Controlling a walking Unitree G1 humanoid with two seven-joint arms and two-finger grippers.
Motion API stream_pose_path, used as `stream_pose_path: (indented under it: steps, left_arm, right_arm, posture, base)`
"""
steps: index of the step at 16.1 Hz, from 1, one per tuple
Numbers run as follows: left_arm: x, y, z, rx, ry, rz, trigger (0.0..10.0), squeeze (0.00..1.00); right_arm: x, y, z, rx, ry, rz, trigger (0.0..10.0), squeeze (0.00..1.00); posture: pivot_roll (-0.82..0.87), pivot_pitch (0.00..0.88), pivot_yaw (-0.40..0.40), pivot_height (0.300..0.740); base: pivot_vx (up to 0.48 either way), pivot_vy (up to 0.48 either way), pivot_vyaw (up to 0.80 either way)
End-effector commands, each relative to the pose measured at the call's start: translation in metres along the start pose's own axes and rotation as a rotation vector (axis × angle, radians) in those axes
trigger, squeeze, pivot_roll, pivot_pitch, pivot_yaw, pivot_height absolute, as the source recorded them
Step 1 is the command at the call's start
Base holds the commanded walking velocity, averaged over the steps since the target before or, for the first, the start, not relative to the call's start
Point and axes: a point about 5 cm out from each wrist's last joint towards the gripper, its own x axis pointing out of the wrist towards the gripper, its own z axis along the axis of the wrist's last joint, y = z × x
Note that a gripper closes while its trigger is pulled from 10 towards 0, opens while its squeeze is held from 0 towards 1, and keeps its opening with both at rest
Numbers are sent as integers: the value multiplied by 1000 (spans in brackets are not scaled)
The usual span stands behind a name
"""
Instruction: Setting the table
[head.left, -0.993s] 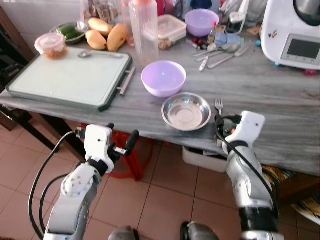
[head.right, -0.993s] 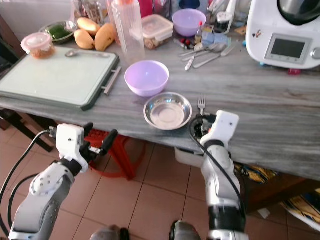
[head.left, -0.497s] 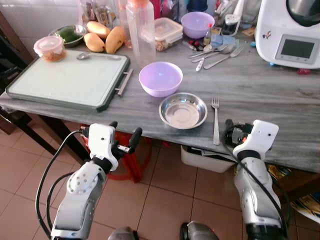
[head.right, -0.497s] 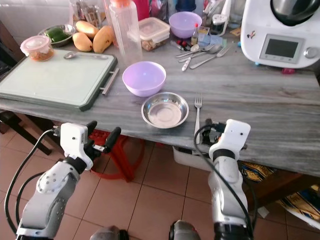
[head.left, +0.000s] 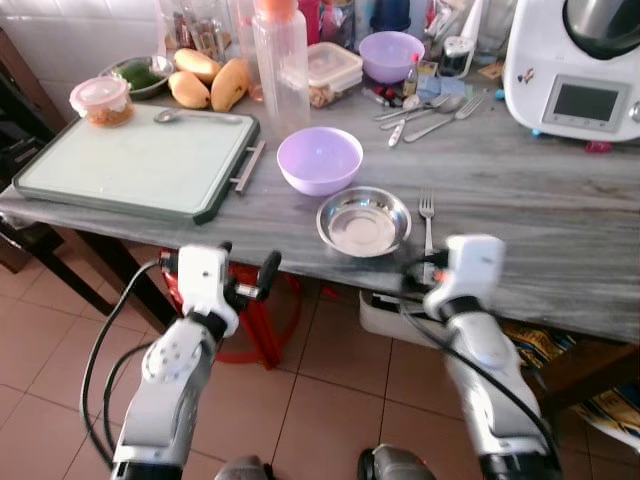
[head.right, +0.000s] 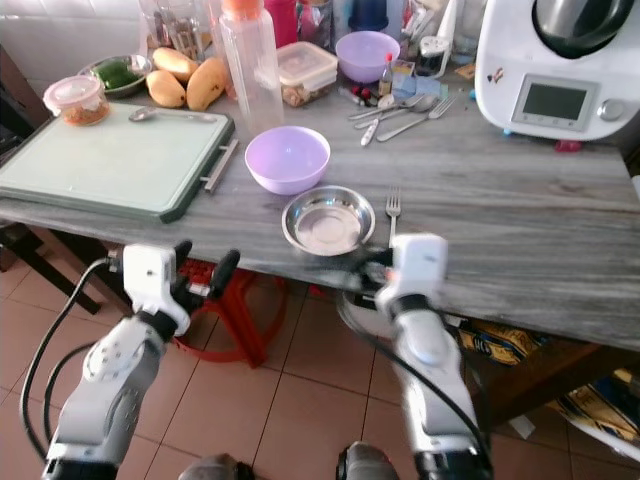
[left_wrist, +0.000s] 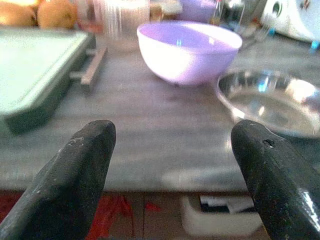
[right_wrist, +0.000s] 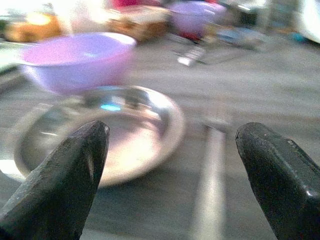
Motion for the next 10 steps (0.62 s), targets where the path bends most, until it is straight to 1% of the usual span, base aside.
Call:
stream_pose_path:
  steps: [1, 2, 3, 4, 5, 6, 7, 8, 10]
  left_arm:
    - [1, 4, 1, 17, -5, 17, 10000, 0]
    - [1, 4, 1, 18, -8, 19, 10000, 0]
    - [1, 5, 1, 18, -14, 30, 10000, 0]
    - [1, 6, 1, 18, -17, 33, 10000, 0]
    - [1, 6, 1, 16, -21, 37, 10000, 0]
    - [1, 6, 0, 15, -25, 41, 10000, 0]
    - [1, 6, 0, 12, -25, 47, 10000, 0]
    - [2, 7, -2, 23, -6, 68, 10000, 0]
    - [4, 5, -5, -6, 5, 108, 10000, 0]
  right_arm:
    - [1, 12, -4, 4, 27, 87, 10000, 1000]
    - [1, 14, -5, 3, 32, 101, 10000, 1000]
    - [-3, 21, -11, -27, 54, 162, 10000, 1000]
    - [-6, 24, -13, -33, 63, 185, 10000, 1000]
    - [-9, 29, -15, -46, 76, 235, 10000, 1000]
    - [-12, 36, -15, -91, 71, 300, 10000, 1000]
    - [-13, 40, -15, -121, 61, 337, 10000, 1000]
    - [-14, 41, -12, -141, 38, 349, 10000, 1000]
    - [-14, 37, -6, -179, -14, 312, 10000, 1000]
  posture:
    - [-26, 0, 37, 740]
    - [-23, 0, 34, 740]
    - [-20, 0, 28, 740]
    - [-20, 0, 25, 740]
    - [-21, 0, 25, 740]
    - [-22, 0, 25, 740]
    - [-25, 0, 26, 740]
    - [-27, 0, 27, 740]
    - [-28, 0, 26, 740]
  base:
    - [0, 0, 0]
    - [0, 0, 0]
    - [0, 0, 0]
    - [0, 0, 0]
    - [0, 0, 0]
    - [0, 0, 0]
    - [0, 0, 0]
    - [0, 0, 0]
    - [0, 0, 0]
